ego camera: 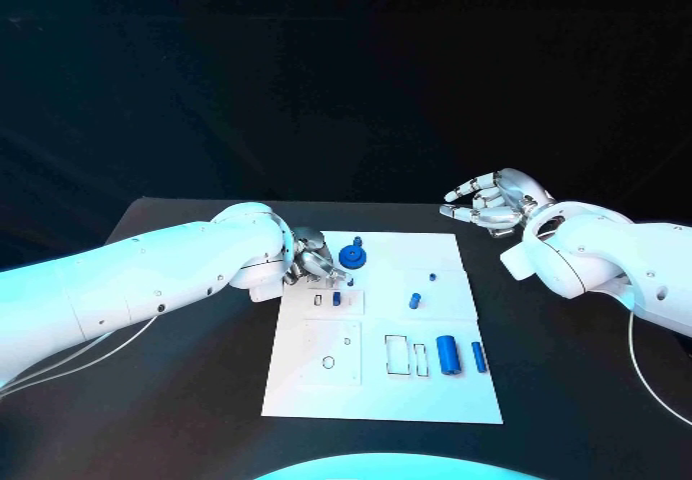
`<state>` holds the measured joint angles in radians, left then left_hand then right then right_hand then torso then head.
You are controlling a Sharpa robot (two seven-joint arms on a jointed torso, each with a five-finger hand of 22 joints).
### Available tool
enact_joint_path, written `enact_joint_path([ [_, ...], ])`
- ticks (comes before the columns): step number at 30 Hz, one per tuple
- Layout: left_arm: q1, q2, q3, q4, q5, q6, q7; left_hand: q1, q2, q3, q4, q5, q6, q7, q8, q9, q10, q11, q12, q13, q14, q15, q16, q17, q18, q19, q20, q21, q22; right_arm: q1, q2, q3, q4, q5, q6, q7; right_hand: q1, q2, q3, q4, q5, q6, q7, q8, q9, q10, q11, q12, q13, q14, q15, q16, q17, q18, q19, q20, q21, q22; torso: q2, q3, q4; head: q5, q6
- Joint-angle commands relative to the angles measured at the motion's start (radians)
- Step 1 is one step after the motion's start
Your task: Assemble the parts on the task board
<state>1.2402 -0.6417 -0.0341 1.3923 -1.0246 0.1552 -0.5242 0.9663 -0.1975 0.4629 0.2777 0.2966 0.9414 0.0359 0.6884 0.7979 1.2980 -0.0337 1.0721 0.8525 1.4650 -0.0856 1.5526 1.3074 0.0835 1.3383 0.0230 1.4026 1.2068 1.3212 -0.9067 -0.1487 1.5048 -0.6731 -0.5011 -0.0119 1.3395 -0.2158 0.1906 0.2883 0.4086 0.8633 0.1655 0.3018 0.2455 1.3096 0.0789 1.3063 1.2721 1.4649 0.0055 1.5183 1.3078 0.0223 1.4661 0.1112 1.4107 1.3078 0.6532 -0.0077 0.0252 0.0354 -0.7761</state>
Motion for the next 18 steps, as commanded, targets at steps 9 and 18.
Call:
enact_joint_path([
  [9, 0.06, -0.001, 0.033, -0.048, 0.01, 0.014, 0.003, 0.086, 0.011, -0.054, 0.009, 0.005, -0.114, 0.052, -0.093, -0.046, -0.088, 0.046, -0.06, -0.097, 0.075, 0.037, -0.03, 0.161, 0.008, -0.046, 0.03, -0.038, -0.055, -0.002, 0.003, 0.0, -0.005, -0.009, 0.01, 0.011, -0.01, -0.002, -0.006, 0.001, -0.007, -0.005, -0.005, 0.004, -0.001, -0.005, -0.002, -0.004, -0.002, 0.072, -0.003, -0.004, 0.117, 0.017, 0.024, -0.004, -0.004, 0.181, 0.0, 0.0018, 0.0009, 0.005, 0.01],
  [18, 0.071, 0.059, 0.032, -0.185, -0.026, 0.066, 0.01, 0.115, 0.013, -0.07, 0.011, 0.005, -0.124, 0.063, -0.113, -0.063, -0.145, 0.056, -0.118, -0.182, 0.062, 0.046, -0.048, 0.126, 0.016, -0.07, 0.04, -0.058, -0.088, -0.002, 0.003, -0.001, -0.005, -0.009, 0.011, 0.01, -0.011, -0.001, -0.007, 0.001, -0.008, -0.006, -0.005, 0.004, -0.001, -0.004, -0.002, -0.003, -0.001, 0.072, -0.003, -0.003, 0.119, 0.017, 0.025, -0.004, -0.003, 0.181, 0.003, -0.0007, 0.0012, 0.008, 0.009],
])
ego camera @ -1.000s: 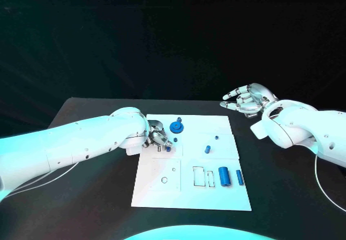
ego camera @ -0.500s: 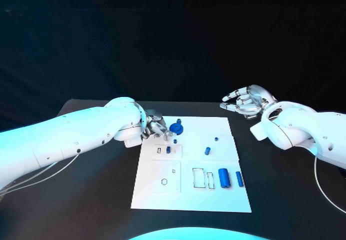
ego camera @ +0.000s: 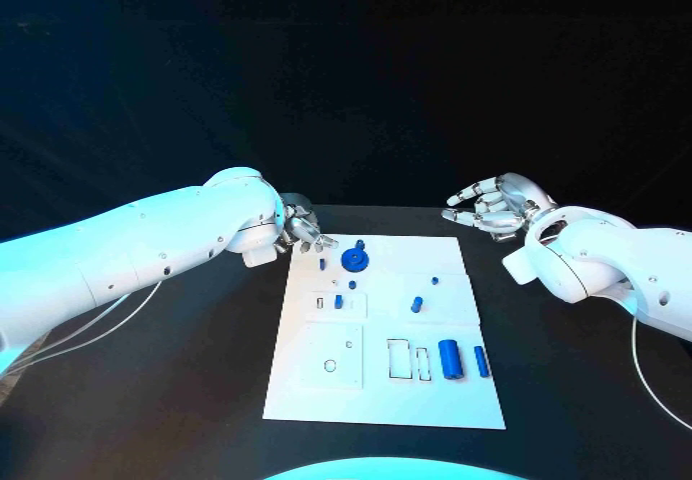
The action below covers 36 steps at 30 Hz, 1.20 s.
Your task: Assemble the parts on the task board
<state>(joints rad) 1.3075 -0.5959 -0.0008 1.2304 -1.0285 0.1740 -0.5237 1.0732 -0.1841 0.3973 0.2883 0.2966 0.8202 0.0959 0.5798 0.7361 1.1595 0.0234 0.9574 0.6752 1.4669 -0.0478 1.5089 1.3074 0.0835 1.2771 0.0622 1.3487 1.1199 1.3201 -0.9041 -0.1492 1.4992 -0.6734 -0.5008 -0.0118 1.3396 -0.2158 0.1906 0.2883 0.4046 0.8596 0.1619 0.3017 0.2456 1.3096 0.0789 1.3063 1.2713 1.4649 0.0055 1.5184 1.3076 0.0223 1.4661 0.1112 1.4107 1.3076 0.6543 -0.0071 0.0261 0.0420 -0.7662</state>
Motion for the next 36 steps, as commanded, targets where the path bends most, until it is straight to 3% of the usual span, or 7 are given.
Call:
enact_joint_path([
  [1, 0.004, 0.021, -0.002, -0.039, -0.024, 0.053, 0.01, 0.008, 0.0, -0.005, 0.001, 0.005, -0.003, 0.003, -0.004, -0.001, -0.007, -0.001, -0.004, -0.005, 0.06, 0.008, -0.004, 0.126, 0.016, -0.009, 0.001, -0.004, -0.001, -0.001, 0.001, 0.0, 0.001, -0.009, 0.011, 0.01, -0.011, -0.001, -0.007, 0.001, -0.004, -0.002, -0.001, 0.004, -0.001, -0.004, -0.002, -0.003, 0.0, 0.072, -0.003, -0.003, 0.119, 0.017, 0.025, -0.004, -0.003, 0.182, 0.002, -0.0017, 0.0, 0.002, 0.0],
  [10, 0.003, 0.085, -0.02, -0.16, -0.028, 0.095, 0.01, 0.01, 0.005, -0.007, 0.002, 0.005, -0.004, 0.004, -0.007, -0.004, -0.011, 0.0, -0.006, -0.01, 0.058, 0.01, -0.006, 0.122, 0.016, -0.009, 0.003, -0.005, -0.001, -0.001, 0.002, 0.0, 0.001, -0.009, 0.012, 0.01, -0.011, -0.001, -0.007, 0.001, -0.004, -0.002, -0.001, 0.004, -0.001, -0.004, -0.002, -0.003, 0.0, 0.072, -0.003, -0.003, 0.119, 0.017, 0.025, -0.004, -0.003, 0.182, 0.003, -0.0011, -0.001, 0.004, -0.004],
  [18, -0.005, 0.126, -0.03, -0.236, -0.021, 0.111, 0.009, 0.01, 0.009, -0.008, 0.003, 0.005, -0.001, 0.004, -0.006, -0.005, -0.012, 0.001, -0.007, -0.011, 0.059, 0.01, -0.005, 0.124, 0.016, -0.008, 0.003, -0.005, 0.0, -0.001, 0.003, 0.0, 0.002, -0.009, 0.013, 0.01, -0.012, 0.0, -0.008, 0.0, -0.004, -0.003, -0.001, 0.004, -0.002, -0.004, -0.002, -0.003, -0.001, 0.072, -0.003, -0.004, 0.118, 0.017, 0.025, -0.004, -0.004, 0.182, 0.002, -0.0006, -0.0014, 0.005, -0.008],
  [31, -0.013, 0.155, -0.038, -0.276, 0.003, 0.129, 0.01, 0.006, 0.013, -0.012, 0.004, 0.003, 0.003, 0.005, -0.006, -0.006, -0.014, 0.001, -0.007, -0.013, 0.059, 0.011, -0.004, 0.126, 0.015, -0.007, 0.005, -0.004, 0.002, -0.001, 0.005, 0.0, 0.002, -0.009, 0.013, 0.01, -0.012, 0.0, -0.008, 0.0, -0.004, -0.003, -0.001, 0.004, -0.002, -0.004, -0.002, -0.003, -0.001, 0.072, -0.003, -0.004, 0.118, 0.017, 0.025, -0.004, -0.004, 0.182, 0.001, 0.0003, -0.0001, 0.002, -0.012],
  [36, -0.015, 0.162, -0.046, -0.288, 0.006, 0.138, 0.011, 0.005, 0.016, -0.014, 0.004, 0.003, 0.006, 0.004, -0.005, -0.007, -0.013, 0.001, -0.004, -0.01, 0.06, 0.011, -0.004, 0.127, 0.015, -0.006, 0.005, -0.004, 0.003, -0.001, 0.006, 0.0, 0.001, -0.009, 0.013, 0.01, -0.012, 0.0, -0.008, 0.0, -0.004, -0.003, -0.001, 0.004, -0.002, -0.004, -0.002, -0.003, -0.001, 0.072, -0.003, -0.004, 0.118, 0.017, 0.025, -0.004, -0.004, 0.182, 0.0, 0.0, -0.0004, 0.003, -0.014],
])
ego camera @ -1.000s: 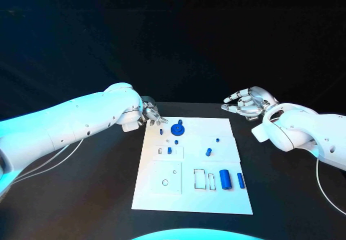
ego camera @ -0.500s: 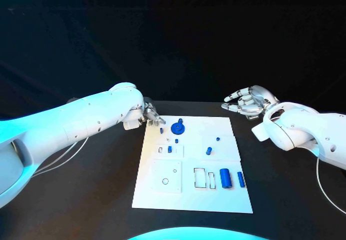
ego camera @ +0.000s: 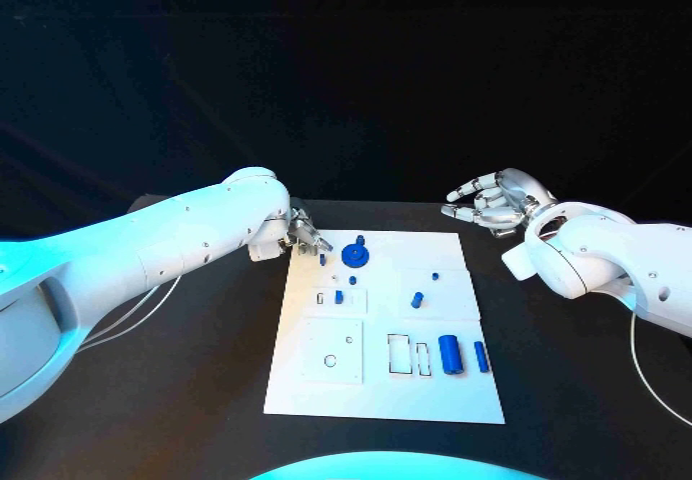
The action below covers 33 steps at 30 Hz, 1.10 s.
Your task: Assemble the parts on the task board
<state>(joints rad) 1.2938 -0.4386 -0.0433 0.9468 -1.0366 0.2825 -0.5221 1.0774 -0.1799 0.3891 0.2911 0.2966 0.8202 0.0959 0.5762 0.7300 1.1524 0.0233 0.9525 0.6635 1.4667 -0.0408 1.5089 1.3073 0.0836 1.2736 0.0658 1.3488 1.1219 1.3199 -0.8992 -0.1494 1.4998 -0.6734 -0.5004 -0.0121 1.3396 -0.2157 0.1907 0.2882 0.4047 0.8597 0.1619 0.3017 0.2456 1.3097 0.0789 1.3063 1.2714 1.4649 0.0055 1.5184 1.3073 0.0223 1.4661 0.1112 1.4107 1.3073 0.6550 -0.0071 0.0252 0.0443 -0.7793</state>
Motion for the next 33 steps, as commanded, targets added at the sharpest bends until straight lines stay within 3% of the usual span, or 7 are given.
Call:
enact_joint_path([
  [1, -0.002, 0.006, -0.006, -0.006, 0.016, 0.031, 0.011, 0.002, 0.014, -0.006, 0.0, 0.003, 0.008, 0.003, -0.001, -0.001, -0.005, 0.0, 0.002, 0.002, 0.06, 0.004, -0.003, 0.128, 0.015, -0.003, 0.002, -0.004, 0.001, -0.001, 0.001, 0.0, 0.001, -0.009, 0.013, 0.011, -0.012, 0.0, -0.008, 0.0, -0.004, -0.003, -0.001, 0.004, -0.002, -0.004, -0.002, -0.003, -0.001, 0.072, -0.003, -0.004, 0.119, 0.017, 0.025, -0.004, -0.004, 0.182, -0.001, -0.0001, 0.0002, 0.0, -0.001],
  [9, -0.004, 0.012, -0.017, -0.011, 0.031, 0.031, 0.019, 0.01, 0.021, -0.005, -0.002, 0.004, 0.013, 0.001, 0.001, -0.003, -0.003, -0.001, 0.007, 0.005, 0.062, 0.003, -0.001, 0.132, 0.015, -0.001, 0.002, -0.002, 0.004, -0.001, 0.003, 0.0, 0.001, -0.009, 0.013, 0.01, -0.012, 0.002, -0.009, 0.0, -0.004, -0.004, -0.001, 0.004, -0.002, -0.004, -0.002, -0.002, 0.0, 0.072, -0.003, -0.003, 0.12, 0.016, 0.025, -0.004, -0.003, 0.182, 0.0, 0.0003, 0.0002, 0.0, -0.001],
  [24, -0.005, 0.014, -0.019, -0.013, 0.053, 0.003, 0.027, 0.075, 0.059, 0.008, -0.009, 0.006, 0.038, -0.013, 0.017, -0.004, 0.009, -0.013, 0.024, 0.009, 0.066, -0.007, 0.005, 0.141, 0.013, 0.007, -0.002, 0.004, 0.016, -0.001, 0.004, 0.0, 0.0, -0.009, 0.014, 0.009, -0.012, 0.004, -0.009, 0.0, -0.003, -0.004, -0.001, 0.005, -0.002, -0.004, -0.002, -0.002, 0.0, 0.072, -0.003, -0.004, 0.119, 0.017, 0.025, -0.004, -0.004, 0.182, -0.001, 0.0009, 0.0, -0.001, -0.002],
  [29, -0.005, 0.013, -0.019, -0.012, 0.071, -0.012, 0.033, 0.177, 0.1, 0.073, -0.045, -0.004, 0.03, -0.022, 0.035, 0.003, 0.013, -0.023, 0.029, 0.004, 0.066, -0.016, 0.006, 0.142, 0.012, 0.01, -0.009, 0.006, 0.022, -0.001, 0.004, 0.0, 0.0, -0.009, 0.015, 0.009, -0.012, 0.004, -0.009, 0.0, -0.003, -0.004, -0.001, 0.005, -0.002, -0.004, -0.002, -0.002, 0.0, 0.072, -0.003, -0.004, 0.119, 0.017, 0.025, -0.004, -0.004, 0.182, -0.001, 0.0007, -0.0004, -0.002, -0.003],
  [31, -0.005, 0.013, -0.019, -0.012, 0.076, -0.018, 0.035, 0.193, 0.106, 0.094, -0.054, -0.01, 0.027, -0.022, 0.04, 0.005, 0.015, -0.023, 0.031, 0.004, 0.067, -0.016, 0.007, 0.144, 0.012, 0.01, -0.01, 0.007, 0.023, -0.001, 0.004, 0.0, 0.0, -0.009, 0.016, 0.008, -0.012, 0.006, -0.008, 0.0, -0.002, -0.004, -0.001, 0.005, -0.002, -0.002, -0.002, -0.001, 0.001, 0.072, -0.003, -0.004, 0.119, 0.016, 0.025, -0.004, -0.003, 0.182, 0.0, 0.0005, 0.0004, -0.002, -0.005],
  [33, -0.005, 0.012, -0.019, -0.012, 0.079, -0.021, 0.037, 0.221, 0.109, 0.158, -0.082, -0.015, 0.019, -0.021, 0.06, 0.016, 0.018, -0.024, 0.031, -0.001, 0.067, -0.017, 0.007, 0.144, 0.011, 0.011, -0.012, 0.008, 0.026, -0.001, 0.004, 0.0, 0.0, -0.009, 0.017, 0.008, -0.012, 0.006, -0.008, 0.0, -0.002, -0.004, -0.001, 0.005, -0.002, -0.002, -0.002, -0.001, 0.001, 0.072, -0.003, -0.004, 0.119, 0.016, 0.025, -0.004, -0.003, 0.182, -0.001, 0.0004, 0.0006, -0.002, -0.004],
])
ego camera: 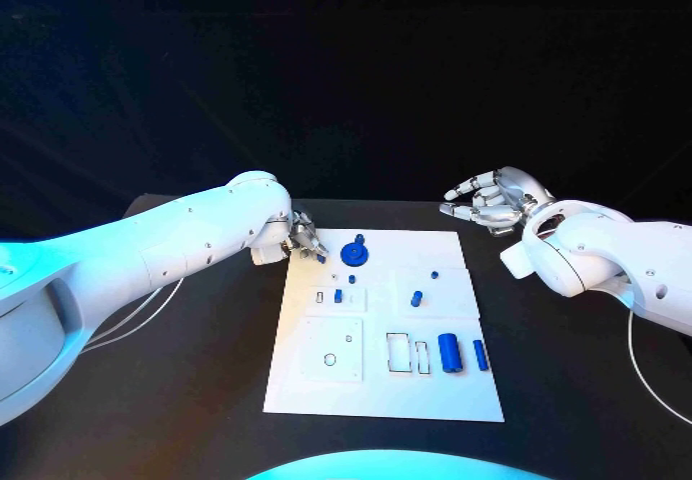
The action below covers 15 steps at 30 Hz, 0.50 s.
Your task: Assemble the parts on the task board
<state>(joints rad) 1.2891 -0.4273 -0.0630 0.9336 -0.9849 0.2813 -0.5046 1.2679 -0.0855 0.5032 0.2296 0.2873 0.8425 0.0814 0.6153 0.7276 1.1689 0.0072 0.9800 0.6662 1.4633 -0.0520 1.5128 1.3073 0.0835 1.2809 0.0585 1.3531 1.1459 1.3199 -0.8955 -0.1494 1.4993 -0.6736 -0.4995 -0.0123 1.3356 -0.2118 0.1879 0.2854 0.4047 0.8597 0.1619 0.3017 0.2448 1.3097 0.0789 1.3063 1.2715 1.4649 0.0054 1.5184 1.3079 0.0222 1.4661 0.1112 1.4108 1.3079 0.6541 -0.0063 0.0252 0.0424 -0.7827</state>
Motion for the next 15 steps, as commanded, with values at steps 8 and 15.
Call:
enact_joint_path([
  [8, 0.0, -0.008, 0.001, 0.007, 0.04, -0.023, 0.021, 0.019, -0.006, 0.163, -0.062, -0.009, -0.018, -0.004, 0.055, 0.036, 0.006, -0.005, 0.006, -0.015, 0.07, -0.004, 0.004, 0.143, 0.011, 0.004, -0.003, 0.006, 0.006, -0.001, 0.001, 0.0, -0.001, -0.009, 0.018, 0.007, -0.008, 0.002, -0.006, 0.002, -0.002, -0.004, -0.001, 0.006, -0.001, -0.003, -0.002, -0.002, 0.0, 0.072, -0.003, -0.004, 0.118, 0.017, 0.025, -0.004, -0.004, 0.182, -0.001, -0.0007, 0.001, 0.0, -0.005],
  [15, 0.0, -0.059, 0.006, 0.074, 0.062, -0.049, 0.02, 0.005, -0.02, 0.208, -0.087, -0.008, -0.018, -0.004, 0.069, 0.041, 0.012, -0.006, 0.011, -0.016, 0.071, -0.004, 0.005, 0.145, 0.011, 0.004, -0.003, 0.008, 0.008, -0.001, -0.001, 0.0, -0.002, -0.009, 0.02, 0.007, -0.008, 0.003, -0.006, 0.002, -0.001, -0.004, -0.002, 0.006, -0.001, -0.003, -0.002, -0.001, 0.001, 0.072, -0.003, -0.004, 0.119, 0.017, 0.025, -0.004, -0.004, 0.182, -0.001, 0.0, 0.0008, 0.0, -0.003],
])
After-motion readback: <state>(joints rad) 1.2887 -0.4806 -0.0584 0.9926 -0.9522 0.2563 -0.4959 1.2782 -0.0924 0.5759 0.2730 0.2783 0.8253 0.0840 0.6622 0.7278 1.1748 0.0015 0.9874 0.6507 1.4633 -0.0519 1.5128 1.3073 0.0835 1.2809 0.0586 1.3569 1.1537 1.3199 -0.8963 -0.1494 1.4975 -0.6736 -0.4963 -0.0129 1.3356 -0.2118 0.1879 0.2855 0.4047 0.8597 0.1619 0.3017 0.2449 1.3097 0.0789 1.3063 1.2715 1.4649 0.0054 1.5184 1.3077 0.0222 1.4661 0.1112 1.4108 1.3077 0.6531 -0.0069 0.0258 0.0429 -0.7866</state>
